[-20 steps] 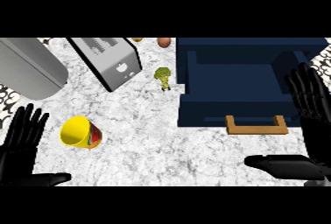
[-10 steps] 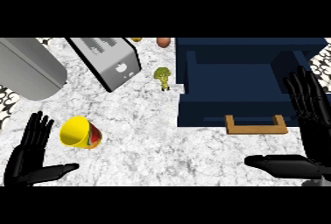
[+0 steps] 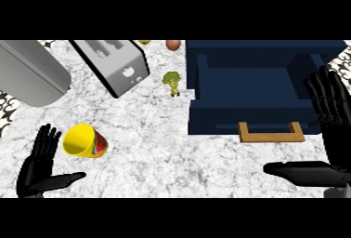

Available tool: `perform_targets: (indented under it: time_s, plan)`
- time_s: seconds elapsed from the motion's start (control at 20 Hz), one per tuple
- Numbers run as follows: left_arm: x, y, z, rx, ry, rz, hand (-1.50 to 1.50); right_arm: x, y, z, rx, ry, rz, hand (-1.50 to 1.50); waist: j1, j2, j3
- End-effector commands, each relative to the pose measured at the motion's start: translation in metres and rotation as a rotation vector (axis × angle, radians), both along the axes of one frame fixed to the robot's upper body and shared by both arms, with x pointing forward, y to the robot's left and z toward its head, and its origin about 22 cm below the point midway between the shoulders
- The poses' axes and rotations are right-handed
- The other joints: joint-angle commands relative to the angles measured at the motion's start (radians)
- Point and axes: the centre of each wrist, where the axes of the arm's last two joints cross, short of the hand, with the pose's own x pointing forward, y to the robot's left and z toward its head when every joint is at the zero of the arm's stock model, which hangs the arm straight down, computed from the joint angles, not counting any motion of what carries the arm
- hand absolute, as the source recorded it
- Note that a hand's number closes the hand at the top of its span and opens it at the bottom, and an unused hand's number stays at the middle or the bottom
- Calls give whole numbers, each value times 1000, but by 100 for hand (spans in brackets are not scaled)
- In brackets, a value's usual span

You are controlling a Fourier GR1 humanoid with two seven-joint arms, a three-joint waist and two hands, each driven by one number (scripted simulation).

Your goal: Pick up the cup, place it into the drawer and close the drawer

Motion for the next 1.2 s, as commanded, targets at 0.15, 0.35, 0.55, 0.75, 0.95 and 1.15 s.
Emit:
perform_targets:
  time_s: [0.15, 0.35, 0.55, 0.75, 0.95, 1.15]
  plan:
    - [-4, 3, -33, -17, -34, 26, -150, -19, 14, -5, -7, -8, 0, -150, -6, 1, -1]
    - [15, 9, -26, -23, -48, 32, -150, -7, 3, 10, -8, 6, 8, -150, -5, 1, -1]
    - [-3, 4, -41, -2, -51, 16, -150, 0, -1, -4, 6, -3, 33, -150, -11, 5, -2]
    - [15, 14, -27, -8, -51, 0, -150, -5, 10, 10, -8, -4, 37, -150, -13, 4, -2]
    - [25, 4, -26, -18, -70, -10, -150, -5, 1, -3, -9, 13, 30, -150, -16, 6, -2]
    - [17, 16, -25, -29, -92, -20, -150, 0, 18, -6, -9, 10, 34, -150, -15, 7, -3]
